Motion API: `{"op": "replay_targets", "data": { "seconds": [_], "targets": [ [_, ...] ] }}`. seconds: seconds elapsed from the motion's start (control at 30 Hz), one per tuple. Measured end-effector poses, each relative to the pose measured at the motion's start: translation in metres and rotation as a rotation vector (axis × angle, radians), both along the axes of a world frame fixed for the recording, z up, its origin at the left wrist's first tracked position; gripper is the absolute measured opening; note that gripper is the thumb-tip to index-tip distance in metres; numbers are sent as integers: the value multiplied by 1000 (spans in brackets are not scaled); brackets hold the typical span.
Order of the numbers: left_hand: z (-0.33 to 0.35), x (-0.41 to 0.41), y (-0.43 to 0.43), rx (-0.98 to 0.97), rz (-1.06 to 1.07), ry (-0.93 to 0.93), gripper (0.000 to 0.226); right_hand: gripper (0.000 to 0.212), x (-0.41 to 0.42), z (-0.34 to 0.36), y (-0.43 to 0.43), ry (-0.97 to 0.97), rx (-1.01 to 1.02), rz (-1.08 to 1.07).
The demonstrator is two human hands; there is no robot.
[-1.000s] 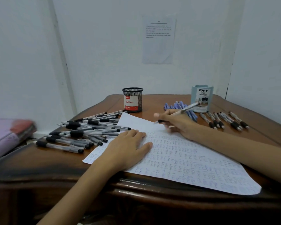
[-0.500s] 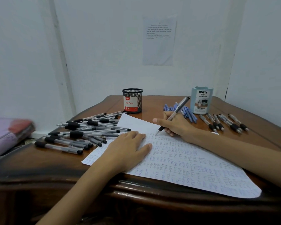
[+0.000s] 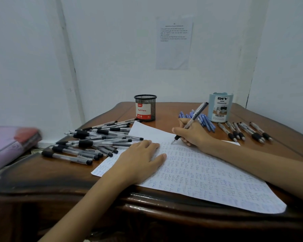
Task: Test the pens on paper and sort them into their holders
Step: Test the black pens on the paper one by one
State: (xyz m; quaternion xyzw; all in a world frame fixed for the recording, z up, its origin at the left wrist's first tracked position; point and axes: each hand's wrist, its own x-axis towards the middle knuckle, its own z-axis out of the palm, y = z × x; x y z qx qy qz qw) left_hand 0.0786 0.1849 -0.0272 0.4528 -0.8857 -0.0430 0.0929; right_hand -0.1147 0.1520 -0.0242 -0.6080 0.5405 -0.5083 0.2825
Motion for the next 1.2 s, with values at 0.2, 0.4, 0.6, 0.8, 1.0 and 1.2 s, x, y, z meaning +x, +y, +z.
{"op": "replay_targets", "data": {
  "seconds": [0.2, 0.4, 0.6, 0.8, 1.0, 1.2],
  "targets": [
    [0, 0, 0, 1, -2, 5, 56, 38, -2, 1, -1, -130, 8, 10],
    [1, 0, 1, 5, -3, 2, 57, 42, -1, 0, 0, -49, 10, -12],
    [1, 0, 1, 10, -2, 2, 57, 42, -1, 0, -1, -23, 24, -44],
    [2, 0, 2, 7, -3, -4, 57, 42, -1, 1, -1, -8, 40, -54],
    [2, 1, 3, 8, -3, 2, 56, 40, -1, 0, -1, -38, 13, -98],
    [2, 0, 2, 9, -2, -1, 56, 39, -2, 0, -2, -39, 28, -97]
  ]
}}
